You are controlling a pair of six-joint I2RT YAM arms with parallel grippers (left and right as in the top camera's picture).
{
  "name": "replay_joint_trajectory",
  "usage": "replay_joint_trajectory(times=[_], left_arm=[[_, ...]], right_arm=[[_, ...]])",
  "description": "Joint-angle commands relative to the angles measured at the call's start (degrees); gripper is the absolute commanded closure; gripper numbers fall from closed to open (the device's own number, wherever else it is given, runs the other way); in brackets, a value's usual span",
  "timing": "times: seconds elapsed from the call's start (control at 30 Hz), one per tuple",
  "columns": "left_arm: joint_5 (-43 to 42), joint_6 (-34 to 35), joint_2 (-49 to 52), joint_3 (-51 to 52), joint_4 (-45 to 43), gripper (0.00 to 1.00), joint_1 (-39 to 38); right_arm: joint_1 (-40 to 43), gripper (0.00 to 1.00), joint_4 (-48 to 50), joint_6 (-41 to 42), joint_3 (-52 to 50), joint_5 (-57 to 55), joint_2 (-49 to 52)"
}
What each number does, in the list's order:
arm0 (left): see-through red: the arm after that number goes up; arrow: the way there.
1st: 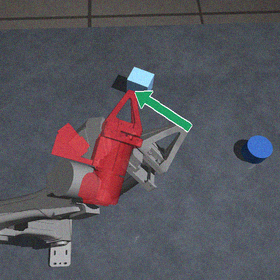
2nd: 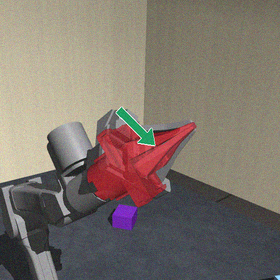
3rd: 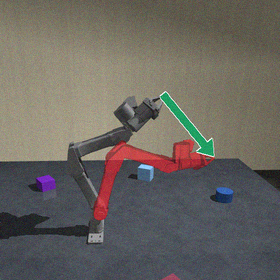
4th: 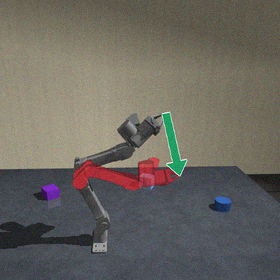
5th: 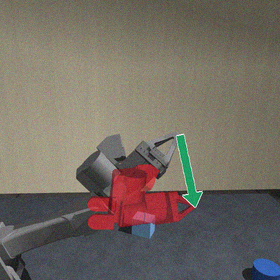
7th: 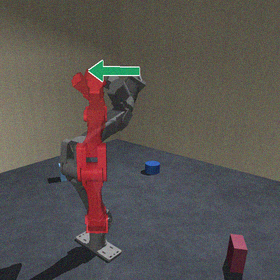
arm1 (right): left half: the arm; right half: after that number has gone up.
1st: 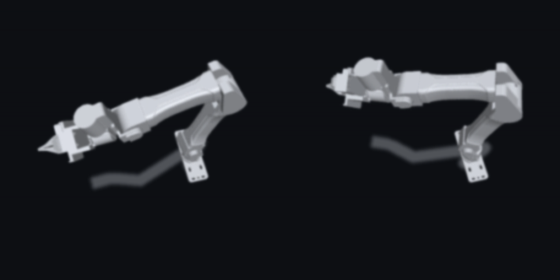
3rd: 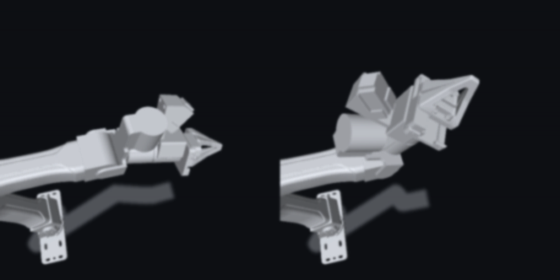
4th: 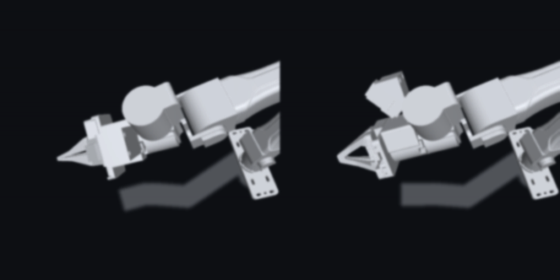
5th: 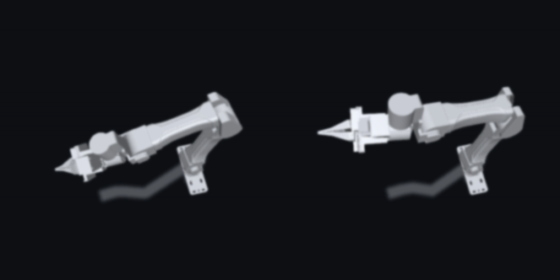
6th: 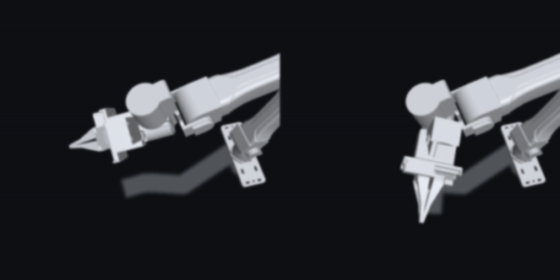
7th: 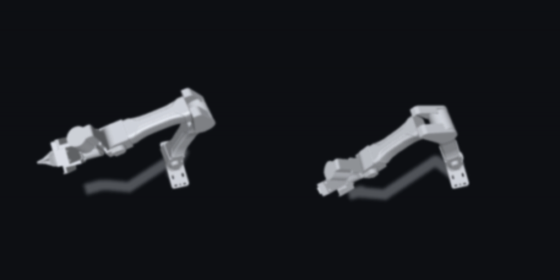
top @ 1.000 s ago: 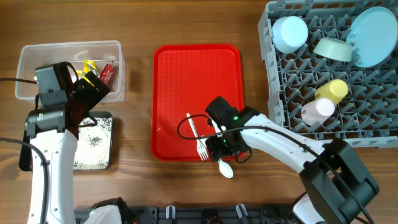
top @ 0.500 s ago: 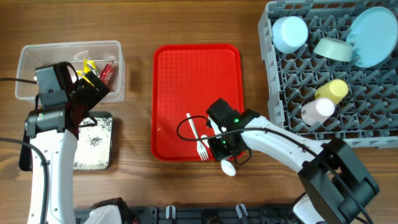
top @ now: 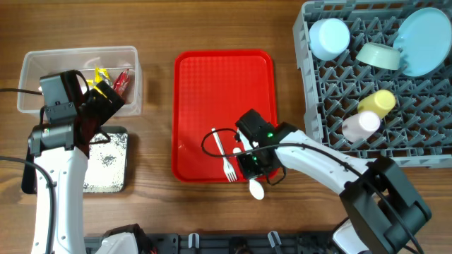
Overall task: Sort waste into correct bins and load items into the dishwasher rack
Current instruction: 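Move the right gripper to the white plastic spoon and grasp it, then carry the spoon into the rack and release it upright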
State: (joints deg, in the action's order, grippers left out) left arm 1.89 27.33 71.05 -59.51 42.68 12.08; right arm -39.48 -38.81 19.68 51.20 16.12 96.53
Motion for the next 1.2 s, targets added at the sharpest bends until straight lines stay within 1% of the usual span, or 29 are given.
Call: replay_joint_trajectory(times=[0.0,0.2,0.27,0.33,0.37,0.43,0.5,0.53,0.67,0.8,0.9,1.1,1.17], left_arm=[[0.8,-0.1,0.2,-0.9,-0.2,0.00,0.3],[0.8,-0.1,0.2,-0.9,-0.1,0.00,0.3],[0.8,-0.1,0.2,-0.9,-0.1,0.00,0.3],[0.8,-0.1,0.2,-0.9,-0.1,0.00,0.3],[0.8,-0.1,0.2,-0.9,-0.1,0.00,0.3],[0.8,-0.1,0.2,-0.9,-0.1,0.00,0.3],[0.8,-0.1,0.2,-0.9,-0.2,0.00,0.3],[0.8,-0.1,0.2,-0.9,-0.1,0.00,0.3],[0.8,-0.1,0.2,-0.9,-0.1,0.00,0.3],[0.8,-0.1,0.2,-0.9,-0.1,0.00,0.3],[0.8,-0.1,0.2,-0.9,-0.1,0.00,0.3],[0.8,-0.1,0.2,-0.9,-0.2,0.00,0.3],[0.8,-0.1,0.2,-0.9,-0.2,0.00,0.3]], right_arm=[[1.9,0.80,-1.0,-0.2,3.6,0.7,0.5],[6.2,0.81,-5.1,-1.7,8.8,0.5,-1.3],[8.0,0.84,-6.5,-2.0,10.8,0.5,-2.3],[9.0,0.84,-7.7,-3.2,11.9,1.0,-2.8],[9.3,0.83,-8.3,-4.6,12.0,1.9,-2.9],[9.4,0.75,-10.2,-6.8,11.9,3.4,-2.9],[8.7,0.71,-12.3,-7.8,11.8,3.5,-2.5],[8.2,0.70,-12.6,-8.2,11.6,3.5,-2.2],[6.3,0.70,-11.0,-7.6,9.2,3.5,-0.7],[6.2,0.69,-10.4,-7.7,6.9,5.0,2.3],[6.2,0.69,-9.7,-8.2,6.5,7.9,3.6],[6.2,0.67,-9.4,-8.5,6.4,8.1,4.5],[6.2,0.67,-9.3,-9.3,6.4,9.7,5.1]])
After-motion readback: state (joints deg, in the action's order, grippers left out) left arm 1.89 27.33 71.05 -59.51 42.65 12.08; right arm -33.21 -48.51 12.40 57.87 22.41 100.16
